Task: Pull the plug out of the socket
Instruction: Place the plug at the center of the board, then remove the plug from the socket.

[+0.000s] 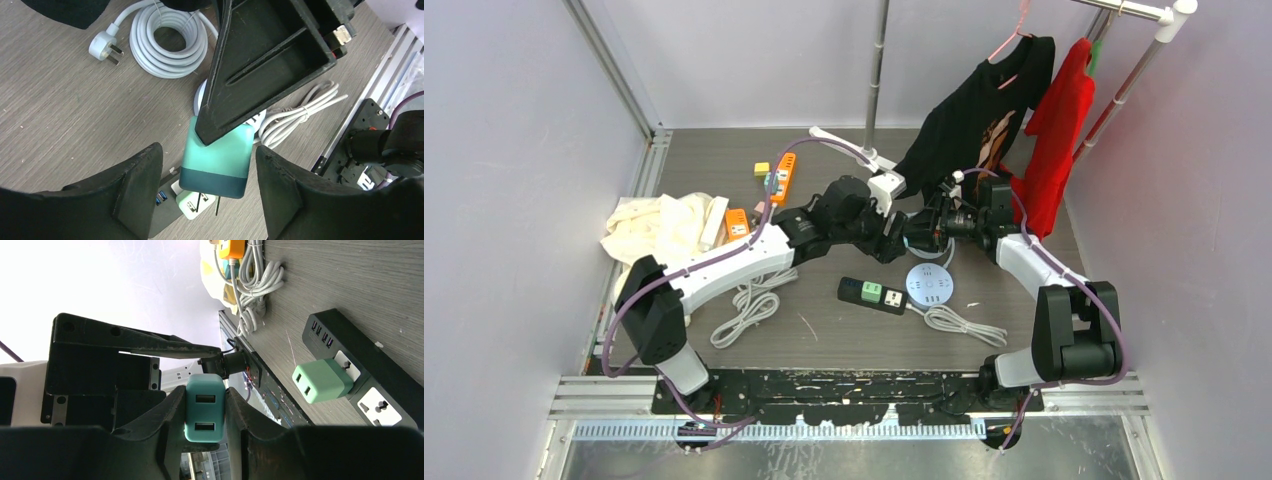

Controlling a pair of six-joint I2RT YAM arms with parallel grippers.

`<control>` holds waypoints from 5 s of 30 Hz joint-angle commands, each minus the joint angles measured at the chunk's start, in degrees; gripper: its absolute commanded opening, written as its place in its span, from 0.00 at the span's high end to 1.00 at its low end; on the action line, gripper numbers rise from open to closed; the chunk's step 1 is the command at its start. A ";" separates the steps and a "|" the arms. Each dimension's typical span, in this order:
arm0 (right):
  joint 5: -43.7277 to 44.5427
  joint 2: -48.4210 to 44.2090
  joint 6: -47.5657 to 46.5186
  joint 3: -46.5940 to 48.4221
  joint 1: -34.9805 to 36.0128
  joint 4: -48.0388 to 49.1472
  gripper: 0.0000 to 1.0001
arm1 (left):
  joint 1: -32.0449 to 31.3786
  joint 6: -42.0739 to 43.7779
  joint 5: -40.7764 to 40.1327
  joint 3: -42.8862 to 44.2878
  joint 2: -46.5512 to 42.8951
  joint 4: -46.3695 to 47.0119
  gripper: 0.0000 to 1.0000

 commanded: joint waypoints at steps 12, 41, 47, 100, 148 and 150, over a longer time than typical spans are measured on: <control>-2.14 -0.97 -1.45 1.79 0.29 3.24 0.42 | -0.08 -0.01 -2.02 3.20 0.11 -2.94 1.00; -0.06 -3.47 -8.06 0.25 0.21 0.27 0.00 | 22.01 -24.57 -24.01 3.97 8.21 -38.89 1.00; -0.04 -3.62 -8.28 0.27 0.21 0.12 0.00 | 22.18 -23.78 -29.27 5.88 11.62 -41.27 1.00; -0.33 -4.02 -10.02 0.27 0.21 -0.56 0.00 | 25.79 -19.92 -22.81 1.29 11.70 -37.08 0.62; 21.05 -15.55 -102.67 10.39 10.72 -46.88 0.00 | 25.73 -9.70 15.80 -45.21 -35.93 44.59 0.01; 18.84 -19.26 -112.03 5.41 11.36 -41.80 0.00 | 25.62 -8.58 19.99 -47.26 -34.95 47.03 0.00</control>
